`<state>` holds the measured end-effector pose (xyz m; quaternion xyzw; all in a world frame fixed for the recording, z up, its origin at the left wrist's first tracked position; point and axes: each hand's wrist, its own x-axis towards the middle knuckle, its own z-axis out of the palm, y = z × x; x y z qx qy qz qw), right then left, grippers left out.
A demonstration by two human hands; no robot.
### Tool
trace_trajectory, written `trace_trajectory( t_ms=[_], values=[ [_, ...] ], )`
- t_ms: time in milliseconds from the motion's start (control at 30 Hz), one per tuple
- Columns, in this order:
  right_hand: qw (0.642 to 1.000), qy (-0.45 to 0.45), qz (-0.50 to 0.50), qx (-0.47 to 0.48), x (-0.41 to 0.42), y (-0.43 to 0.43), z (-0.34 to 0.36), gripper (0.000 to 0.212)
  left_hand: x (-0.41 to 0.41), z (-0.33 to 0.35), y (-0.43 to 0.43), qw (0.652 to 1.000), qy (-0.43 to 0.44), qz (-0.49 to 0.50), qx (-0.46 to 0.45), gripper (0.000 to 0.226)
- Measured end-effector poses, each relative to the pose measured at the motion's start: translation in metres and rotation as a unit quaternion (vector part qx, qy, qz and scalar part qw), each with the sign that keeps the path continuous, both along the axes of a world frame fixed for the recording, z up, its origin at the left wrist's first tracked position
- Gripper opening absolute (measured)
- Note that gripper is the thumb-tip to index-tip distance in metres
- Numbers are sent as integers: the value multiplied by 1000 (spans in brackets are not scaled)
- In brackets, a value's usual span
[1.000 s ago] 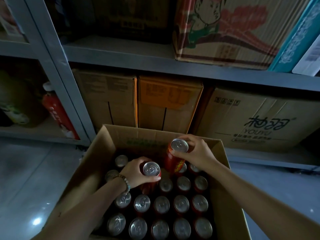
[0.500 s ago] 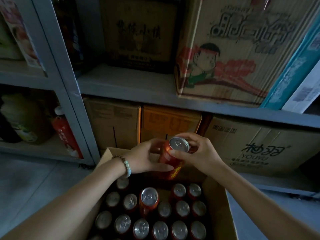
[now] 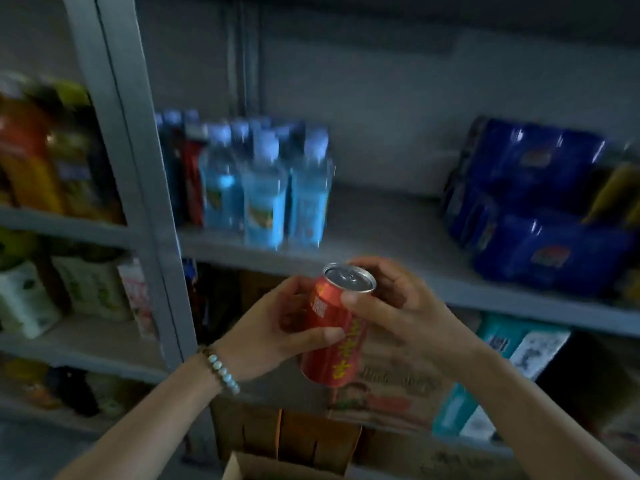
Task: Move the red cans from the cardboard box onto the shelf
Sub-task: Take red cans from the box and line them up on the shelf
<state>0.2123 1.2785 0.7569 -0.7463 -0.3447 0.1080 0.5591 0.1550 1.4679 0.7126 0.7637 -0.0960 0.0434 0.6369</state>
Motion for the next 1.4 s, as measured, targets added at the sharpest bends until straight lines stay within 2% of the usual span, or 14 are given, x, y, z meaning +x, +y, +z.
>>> trace_trajectory(
  t_ms=[100,233,367,467,567,667,800,933,1133,1267,1400],
  values=[
    [999,15,36,-30,11,0,82,48,3,83,5,999,1,-20,28,69],
    [999,12,37,-28,28,2,160,52,21,156,5,999,-19,19,33,63],
    [1000,6,-17,-12,51,-7,200,59,51,196,-10,998,-46,28,29,55],
    [998,-11,-60,-22,78,-9,208,59,80,211,-17,998,-56,19,30,41],
    [994,-20,-105,-17,107,-5,202,54,115,202,-18,995,-81,54,4,32],
    [988,-29,-150,-24,139,-1,188,59,147,174,-26,994,-78,75,-10,39],
    [985,-12,-167,-33,183,1,161,51,188,138,-41,990,-52,116,-53,46],
    [989,13,-144,-27,226,11,122,46,224,101,-45,984,-45,160,-59,43],
    [996,44,-79,-15,284,32,63,41,273,46,-42,958,-39,277,-55,32],
    [997,46,-52,-17,310,40,50,37,295,24,-36,947,-32,306,-89,29],
    [998,46,-40,-20,331,49,44,33,306,22,-32,945,-39,315,-83,30]
  ],
)
